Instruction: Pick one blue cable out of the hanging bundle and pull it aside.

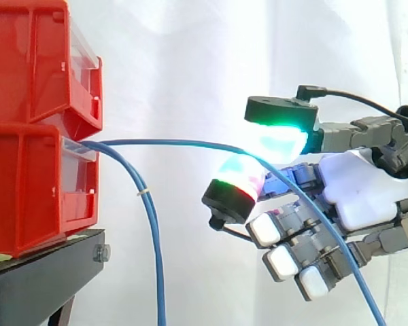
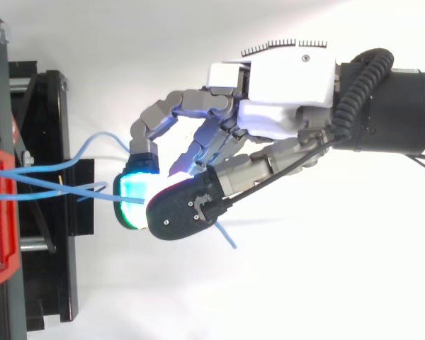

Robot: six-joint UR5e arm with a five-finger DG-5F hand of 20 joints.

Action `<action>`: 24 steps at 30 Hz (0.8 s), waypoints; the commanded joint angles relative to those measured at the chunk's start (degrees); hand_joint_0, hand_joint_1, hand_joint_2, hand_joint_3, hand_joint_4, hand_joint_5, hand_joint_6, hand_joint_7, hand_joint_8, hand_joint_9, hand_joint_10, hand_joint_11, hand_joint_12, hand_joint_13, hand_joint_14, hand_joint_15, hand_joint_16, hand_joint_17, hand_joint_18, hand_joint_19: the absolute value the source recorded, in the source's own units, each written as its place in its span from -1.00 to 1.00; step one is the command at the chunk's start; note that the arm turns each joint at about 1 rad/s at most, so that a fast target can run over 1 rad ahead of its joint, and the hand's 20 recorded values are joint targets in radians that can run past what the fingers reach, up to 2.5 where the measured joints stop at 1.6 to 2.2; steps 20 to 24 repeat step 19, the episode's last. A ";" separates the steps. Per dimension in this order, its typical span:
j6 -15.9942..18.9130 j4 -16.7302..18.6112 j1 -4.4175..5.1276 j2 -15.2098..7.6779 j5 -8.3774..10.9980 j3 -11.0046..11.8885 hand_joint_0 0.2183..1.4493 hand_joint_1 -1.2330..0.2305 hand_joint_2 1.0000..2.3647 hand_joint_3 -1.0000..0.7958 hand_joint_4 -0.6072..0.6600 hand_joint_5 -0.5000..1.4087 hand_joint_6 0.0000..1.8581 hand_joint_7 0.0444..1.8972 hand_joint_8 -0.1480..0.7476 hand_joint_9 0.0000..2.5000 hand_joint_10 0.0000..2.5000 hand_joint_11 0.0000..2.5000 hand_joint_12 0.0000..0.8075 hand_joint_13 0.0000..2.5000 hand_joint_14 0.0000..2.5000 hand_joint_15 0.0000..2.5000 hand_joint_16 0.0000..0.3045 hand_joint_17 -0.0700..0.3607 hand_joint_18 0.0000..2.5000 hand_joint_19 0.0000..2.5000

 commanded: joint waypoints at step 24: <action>0.01 0.00 0.00 0.01 0.00 -0.09 -0.52 -0.50 -0.56 0.05 -0.45 -0.50 -0.07 0.04 -0.07 -0.19 -0.99 -0.74 -0.19 -0.23 -0.99 -0.69 -0.63 -0.08 -0.26 -0.72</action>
